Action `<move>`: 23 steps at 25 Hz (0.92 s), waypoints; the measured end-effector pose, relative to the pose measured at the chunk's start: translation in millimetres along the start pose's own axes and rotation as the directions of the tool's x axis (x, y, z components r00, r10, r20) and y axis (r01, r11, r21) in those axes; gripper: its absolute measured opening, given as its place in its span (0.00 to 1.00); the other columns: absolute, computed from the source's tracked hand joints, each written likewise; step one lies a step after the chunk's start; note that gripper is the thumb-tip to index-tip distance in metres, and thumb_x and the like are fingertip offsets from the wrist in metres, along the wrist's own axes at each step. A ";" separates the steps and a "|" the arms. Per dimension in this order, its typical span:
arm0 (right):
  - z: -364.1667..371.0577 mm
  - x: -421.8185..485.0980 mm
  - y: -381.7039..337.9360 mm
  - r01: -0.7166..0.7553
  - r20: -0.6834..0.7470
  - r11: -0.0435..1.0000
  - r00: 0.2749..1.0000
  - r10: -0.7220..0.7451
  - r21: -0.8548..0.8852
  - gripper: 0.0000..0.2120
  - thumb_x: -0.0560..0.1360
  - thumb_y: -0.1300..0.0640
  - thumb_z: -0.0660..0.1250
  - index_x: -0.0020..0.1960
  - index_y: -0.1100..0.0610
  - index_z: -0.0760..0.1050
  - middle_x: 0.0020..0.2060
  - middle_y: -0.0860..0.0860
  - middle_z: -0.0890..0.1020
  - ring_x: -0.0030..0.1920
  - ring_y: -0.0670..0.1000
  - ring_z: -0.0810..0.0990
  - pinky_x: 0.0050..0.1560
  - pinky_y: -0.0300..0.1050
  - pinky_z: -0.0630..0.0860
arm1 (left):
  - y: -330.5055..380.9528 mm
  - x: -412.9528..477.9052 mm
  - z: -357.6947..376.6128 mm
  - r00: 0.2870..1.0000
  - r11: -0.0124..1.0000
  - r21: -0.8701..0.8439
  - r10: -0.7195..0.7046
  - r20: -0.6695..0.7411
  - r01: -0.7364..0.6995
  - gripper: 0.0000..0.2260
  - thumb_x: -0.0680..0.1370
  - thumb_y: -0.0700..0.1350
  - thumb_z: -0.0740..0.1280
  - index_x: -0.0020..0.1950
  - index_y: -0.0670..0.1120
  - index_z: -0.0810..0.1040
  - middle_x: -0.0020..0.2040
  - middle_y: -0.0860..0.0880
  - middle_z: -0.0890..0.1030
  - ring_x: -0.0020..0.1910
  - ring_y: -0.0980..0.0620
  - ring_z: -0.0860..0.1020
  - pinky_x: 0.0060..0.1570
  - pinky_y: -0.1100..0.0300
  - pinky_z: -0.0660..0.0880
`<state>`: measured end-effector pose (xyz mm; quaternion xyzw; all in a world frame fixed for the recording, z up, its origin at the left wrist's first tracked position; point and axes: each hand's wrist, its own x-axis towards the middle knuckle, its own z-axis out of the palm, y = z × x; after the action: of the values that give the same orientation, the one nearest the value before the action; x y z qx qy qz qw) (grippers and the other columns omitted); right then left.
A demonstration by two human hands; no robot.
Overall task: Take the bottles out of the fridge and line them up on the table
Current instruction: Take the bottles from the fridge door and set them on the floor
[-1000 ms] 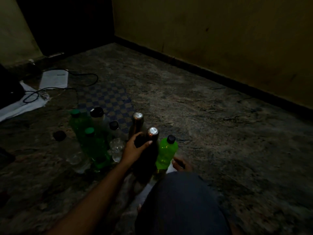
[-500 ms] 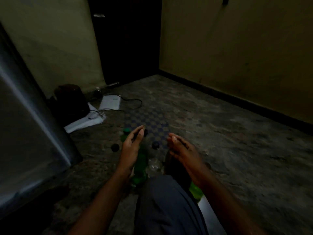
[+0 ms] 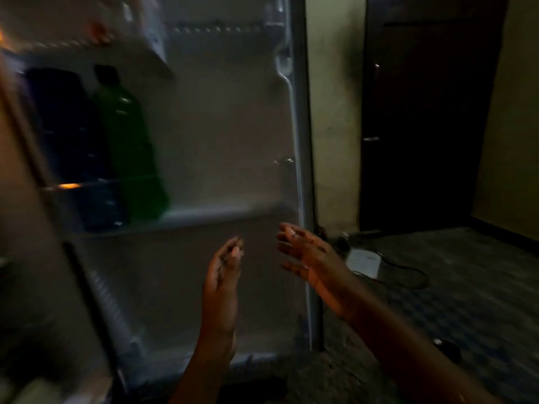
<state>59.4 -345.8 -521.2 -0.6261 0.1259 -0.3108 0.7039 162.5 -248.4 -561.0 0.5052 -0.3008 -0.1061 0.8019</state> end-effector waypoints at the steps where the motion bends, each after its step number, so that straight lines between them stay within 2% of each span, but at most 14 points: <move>1: 18.0 11.5 -7.8 0.028 0.049 1.000 0.998 -0.028 0.006 0.14 0.77 0.54 0.59 0.62 0.51 0.70 0.53 0.46 0.77 0.61 0.49 0.74 0.63 0.48 0.71 | 13.5 9.9 -12.2 0.998 0.999 0.009 0.046 -0.040 -0.046 0.13 0.78 0.45 0.58 0.62 0.48 0.73 0.63 0.48 0.77 0.63 0.53 0.74 0.58 0.63 0.68; 3: 52.6 33.2 -24.6 0.089 0.126 0.996 0.988 -0.089 0.010 0.12 0.77 0.54 0.60 0.60 0.50 0.70 0.52 0.44 0.77 0.61 0.47 0.73 0.61 0.46 0.71 | 42.7 29.4 -35.2 0.987 0.990 0.039 0.140 -0.076 -0.138 0.13 0.78 0.46 0.58 0.61 0.48 0.73 0.63 0.49 0.77 0.63 0.55 0.74 0.56 0.65 0.68; 5: 83.1 52.5 -42.9 0.153 0.182 0.988 0.972 -0.152 0.008 0.10 0.77 0.54 0.60 0.58 0.49 0.71 0.53 0.45 0.76 0.61 0.47 0.73 0.60 0.45 0.72 | 72.2 48.3 -52.4 0.962 0.965 0.106 0.251 -0.108 -0.240 0.15 0.77 0.47 0.60 0.62 0.48 0.73 0.61 0.52 0.78 0.59 0.62 0.75 0.53 0.67 0.69; 7: 110.4 72.7 -58.8 0.222 0.237 0.975 0.949 -0.209 -0.029 0.12 0.76 0.52 0.61 0.59 0.49 0.70 0.56 0.46 0.75 0.59 0.46 0.74 0.60 0.43 0.73 | 100.4 70.3 -68.9 0.918 0.928 0.166 0.361 -0.164 -0.335 0.14 0.78 0.44 0.60 0.63 0.46 0.72 0.57 0.55 0.78 0.53 0.67 0.76 0.49 0.73 0.72; 9: 134.5 94.4 -71.0 0.280 0.260 0.957 0.932 -0.252 -0.076 0.19 0.75 0.49 0.62 0.64 0.51 0.68 0.61 0.49 0.74 0.59 0.46 0.73 0.61 0.43 0.72 | 125.7 98.6 -85.7 0.870 0.889 0.223 0.444 -0.214 -0.399 0.14 0.78 0.41 0.61 0.63 0.44 0.72 0.58 0.51 0.77 0.56 0.60 0.75 0.48 0.75 0.72; 11: 155.5 114.6 -79.6 0.288 0.251 0.950 0.935 -0.252 -0.118 0.24 0.74 0.46 0.64 0.68 0.52 0.66 0.65 0.51 0.73 0.60 0.47 0.73 0.62 0.44 0.72 | 142.3 129.0 -103.2 0.833 0.862 0.285 0.490 -0.258 -0.419 0.16 0.77 0.43 0.63 0.64 0.45 0.70 0.63 0.46 0.74 0.63 0.52 0.72 0.52 0.72 0.71; 13: 181.0 135.8 -87.3 0.285 0.218 0.939 0.945 -0.242 -0.192 0.30 0.73 0.44 0.66 0.70 0.53 0.62 0.68 0.53 0.70 0.60 0.48 0.72 0.58 0.42 0.71 | 153.9 158.9 -123.4 0.806 0.840 0.355 0.516 -0.291 -0.410 0.21 0.75 0.48 0.66 0.66 0.46 0.68 0.68 0.45 0.71 0.67 0.49 0.70 0.58 0.62 0.70; 16: 213.5 161.1 -91.0 0.253 0.154 0.932 0.963 -0.219 -0.260 0.37 0.70 0.44 0.69 0.72 0.54 0.57 0.68 0.55 0.70 0.64 0.53 0.72 0.56 0.44 0.70 | 157.5 189.4 -142.5 0.813 0.826 0.479 0.483 -0.327 -0.298 0.28 0.74 0.50 0.67 0.72 0.46 0.61 0.69 0.42 0.69 0.66 0.45 0.70 0.62 0.51 0.71; 18: 231.2 168.5 -86.1 0.247 0.168 0.939 0.963 -0.211 -0.240 0.34 0.70 0.47 0.71 0.70 0.56 0.60 0.63 0.54 0.75 0.61 0.53 0.75 0.60 0.46 0.72 | 155.0 202.9 -151.8 0.865 0.859 0.463 0.391 -0.315 -0.220 0.38 0.69 0.59 0.70 0.72 0.47 0.58 0.69 0.41 0.69 0.64 0.42 0.72 0.62 0.46 0.71; 20: 243.9 174.6 -77.8 0.266 0.162 0.925 0.960 -0.229 -0.270 0.29 0.70 0.50 0.71 0.67 0.57 0.65 0.60 0.55 0.77 0.59 0.54 0.76 0.63 0.49 0.73 | 155.2 214.8 -161.0 0.909 0.899 0.416 0.282 -0.308 -0.138 0.48 0.56 0.69 0.71 0.70 0.49 0.61 0.66 0.43 0.73 0.61 0.42 0.75 0.60 0.42 0.74; 22: 248.0 180.1 -72.2 0.280 0.094 0.919 0.960 -0.264 -0.276 0.28 0.69 0.52 0.73 0.65 0.57 0.67 0.62 0.57 0.77 0.61 0.57 0.77 0.64 0.53 0.74 | 156.6 228.3 -171.8 0.937 0.883 0.464 0.216 -0.275 -0.067 0.51 0.50 0.71 0.72 0.66 0.47 0.68 0.64 0.43 0.74 0.57 0.43 0.77 0.58 0.45 0.76; 23: 247.5 182.1 -70.2 0.292 0.067 0.920 0.956 -0.285 -0.260 0.28 0.68 0.53 0.74 0.64 0.57 0.67 0.62 0.58 0.77 0.60 0.57 0.77 0.63 0.54 0.74 | 159.8 229.0 -174.2 0.950 0.853 0.520 0.196 -0.244 -0.043 0.49 0.51 0.70 0.73 0.64 0.45 0.70 0.64 0.43 0.73 0.57 0.44 0.77 0.58 0.47 0.76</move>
<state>321.1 -257.1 -369.6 -0.7313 0.0633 -0.3824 0.5612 426.3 -152.3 -389.2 0.6887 -0.2292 0.1020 0.6802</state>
